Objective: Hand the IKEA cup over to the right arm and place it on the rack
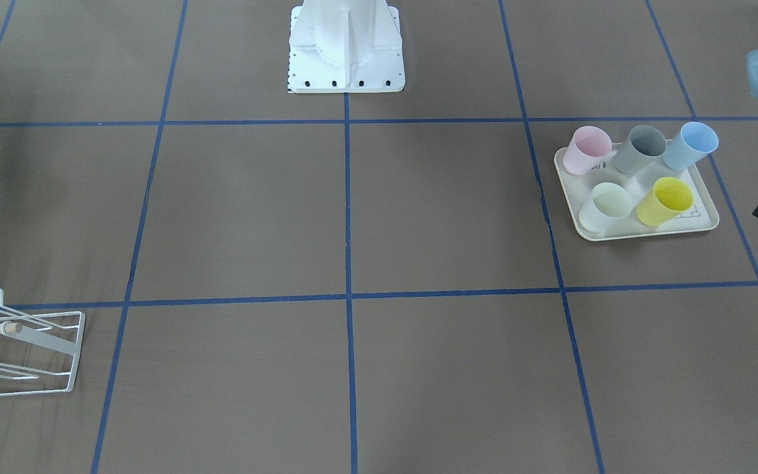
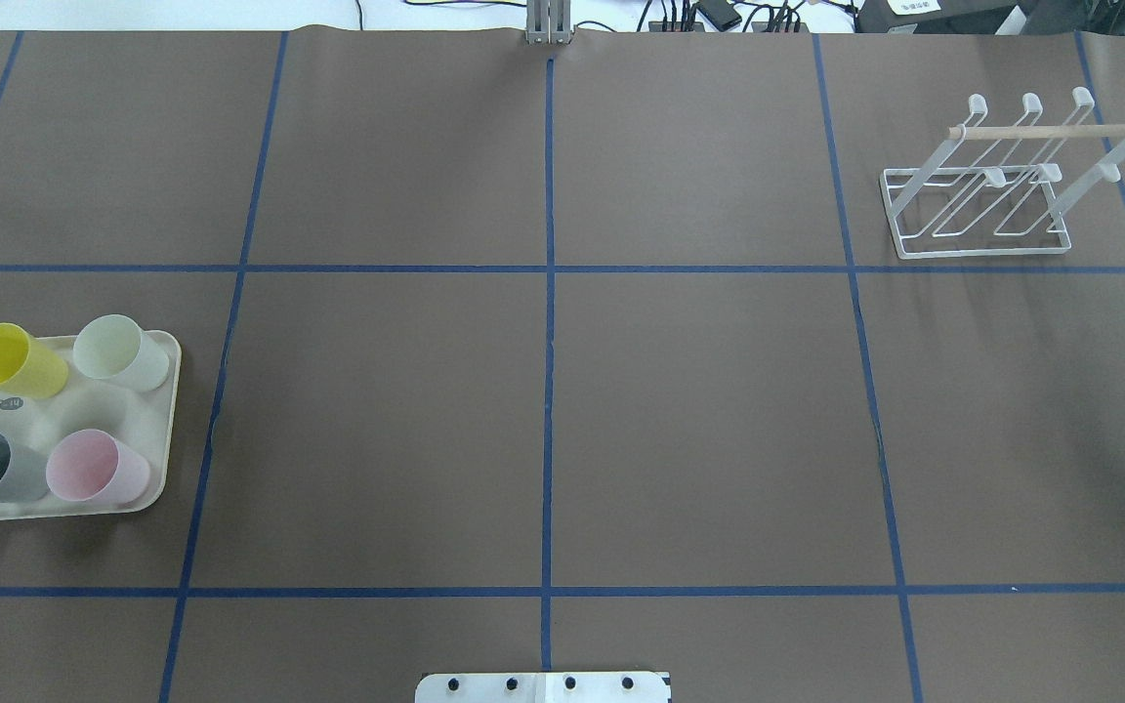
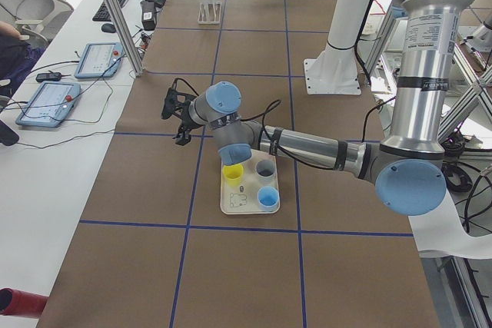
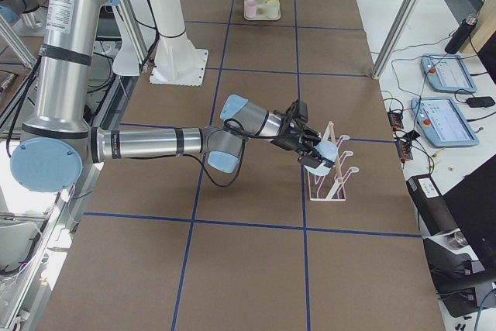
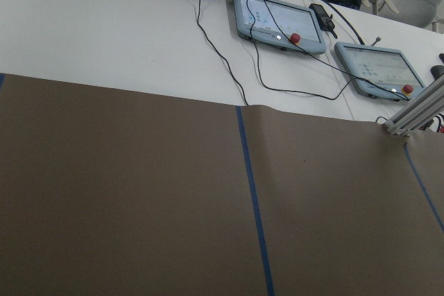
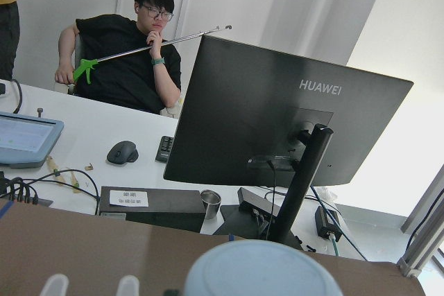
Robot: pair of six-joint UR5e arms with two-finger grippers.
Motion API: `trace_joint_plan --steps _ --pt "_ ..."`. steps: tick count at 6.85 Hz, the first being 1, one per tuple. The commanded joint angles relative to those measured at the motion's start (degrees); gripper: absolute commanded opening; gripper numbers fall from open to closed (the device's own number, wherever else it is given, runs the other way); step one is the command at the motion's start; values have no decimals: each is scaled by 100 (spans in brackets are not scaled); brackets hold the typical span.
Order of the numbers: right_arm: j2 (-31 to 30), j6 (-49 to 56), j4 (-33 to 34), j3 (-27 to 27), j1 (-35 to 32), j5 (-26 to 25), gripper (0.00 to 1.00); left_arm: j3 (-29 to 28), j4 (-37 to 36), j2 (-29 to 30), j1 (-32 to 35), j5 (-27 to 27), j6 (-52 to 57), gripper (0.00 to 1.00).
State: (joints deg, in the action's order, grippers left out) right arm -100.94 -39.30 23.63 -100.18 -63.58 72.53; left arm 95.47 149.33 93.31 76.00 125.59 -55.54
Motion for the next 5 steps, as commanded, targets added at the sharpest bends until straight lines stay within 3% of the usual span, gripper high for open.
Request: trace_joint_plan --steps 1,3,5 --pt "82 -376 -306 314 556 -589 0 -72 -9 -6 2 -25 17 100" --pt "747 -377 -332 1031 698 -906 0 -90 -9 3 2 -52 17 100" --pt "891 -377 -525 1298 716 -907 0 -116 -9 -6 -6 -61 17 100"
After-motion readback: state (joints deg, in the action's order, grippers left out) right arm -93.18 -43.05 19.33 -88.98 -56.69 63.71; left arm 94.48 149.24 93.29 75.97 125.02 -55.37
